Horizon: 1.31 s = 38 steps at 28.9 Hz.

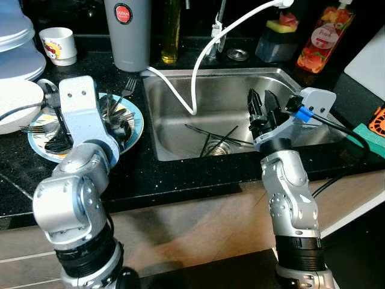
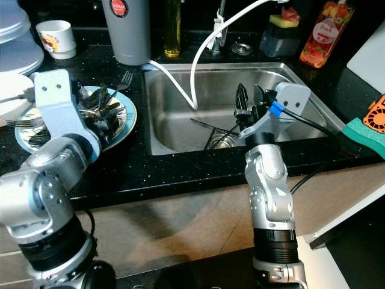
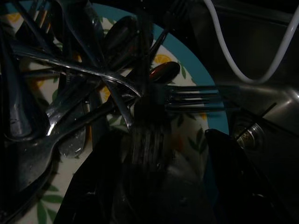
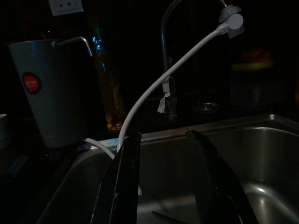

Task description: Kitchen organization

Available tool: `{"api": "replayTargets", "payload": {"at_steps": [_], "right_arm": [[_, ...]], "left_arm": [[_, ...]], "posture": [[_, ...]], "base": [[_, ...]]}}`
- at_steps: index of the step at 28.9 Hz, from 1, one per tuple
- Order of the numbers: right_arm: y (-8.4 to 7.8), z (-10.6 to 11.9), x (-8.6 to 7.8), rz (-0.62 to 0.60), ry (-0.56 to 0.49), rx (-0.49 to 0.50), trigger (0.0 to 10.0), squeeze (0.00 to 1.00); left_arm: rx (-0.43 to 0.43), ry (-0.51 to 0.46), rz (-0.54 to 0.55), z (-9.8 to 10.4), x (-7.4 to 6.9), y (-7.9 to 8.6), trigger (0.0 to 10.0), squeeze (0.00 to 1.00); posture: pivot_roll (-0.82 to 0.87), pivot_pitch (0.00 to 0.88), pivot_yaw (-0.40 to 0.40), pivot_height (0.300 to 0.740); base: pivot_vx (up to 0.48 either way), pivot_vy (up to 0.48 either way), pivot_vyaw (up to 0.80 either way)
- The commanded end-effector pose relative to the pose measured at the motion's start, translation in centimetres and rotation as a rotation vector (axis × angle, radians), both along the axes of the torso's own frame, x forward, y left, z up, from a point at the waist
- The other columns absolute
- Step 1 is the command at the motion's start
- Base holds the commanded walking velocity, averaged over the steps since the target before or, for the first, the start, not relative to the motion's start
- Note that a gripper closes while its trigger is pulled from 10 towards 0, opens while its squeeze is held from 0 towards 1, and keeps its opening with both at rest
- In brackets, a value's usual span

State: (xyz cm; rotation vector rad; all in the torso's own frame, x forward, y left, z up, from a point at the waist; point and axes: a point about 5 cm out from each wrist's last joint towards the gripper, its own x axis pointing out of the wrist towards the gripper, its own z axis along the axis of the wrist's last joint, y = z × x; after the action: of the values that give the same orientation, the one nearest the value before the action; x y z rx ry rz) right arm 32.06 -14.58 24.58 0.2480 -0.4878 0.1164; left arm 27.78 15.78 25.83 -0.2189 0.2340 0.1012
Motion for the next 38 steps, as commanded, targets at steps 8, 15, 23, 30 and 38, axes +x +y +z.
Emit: {"api": "replayTargets", "payload": {"at_steps": [8, 15, 23, 30, 38], "right_arm": [[0.0, -0.2, 0.1, 0.000, -0.003, 0.008, 10.0, 0.00], [-0.3, -0.3, 0.1, -0.011, -0.004, 0.008, 10.0, 0.00], [-0.9, 0.0, 0.1, -0.033, -0.013, 0.010, 10.0, 0.00], [-1.3, 0.0, 0.2, -0.063, -0.016, 0.023, 10.0, 0.00], [-1.5, 0.0, 0.3, -0.098, -0.018, 0.042, 10.0, 0.00]], "left_arm": [[0.051, 0.133, 0.075, -2.7, 0.6, 1.4, 0.0, 0.00], [0.172, -0.030, 0.102, -1.0, 1.4, 1.4, 0.0, 0.00], [0.266, -0.280, 0.073, 2.3, 2.1, 0.3, 10.0, 0.00], [0.351, -0.426, -0.118, 3.8, 3.3, -2.6, 10.0, 0.00], [0.369, -0.262, -0.480, -2.8, 6.9, -9.6, 10.0, 0.00]], "posture": [[0.17, 0.049, -0.056, 0.740], [0.14, 0.010, -0.058, 0.740], [0.14, 0.002, -0.062, 0.740], [0.12, 0.000, -0.063, 0.740], [0.08, 0.000, -0.044, 0.740]], "base": [[0.000, 0.000, 0.00], [0.000, 0.000, 0.00], [0.000, 0.000, 0.00], [0.000, 0.000, 0.00], [0.000, 0.000, 0.00]]}}
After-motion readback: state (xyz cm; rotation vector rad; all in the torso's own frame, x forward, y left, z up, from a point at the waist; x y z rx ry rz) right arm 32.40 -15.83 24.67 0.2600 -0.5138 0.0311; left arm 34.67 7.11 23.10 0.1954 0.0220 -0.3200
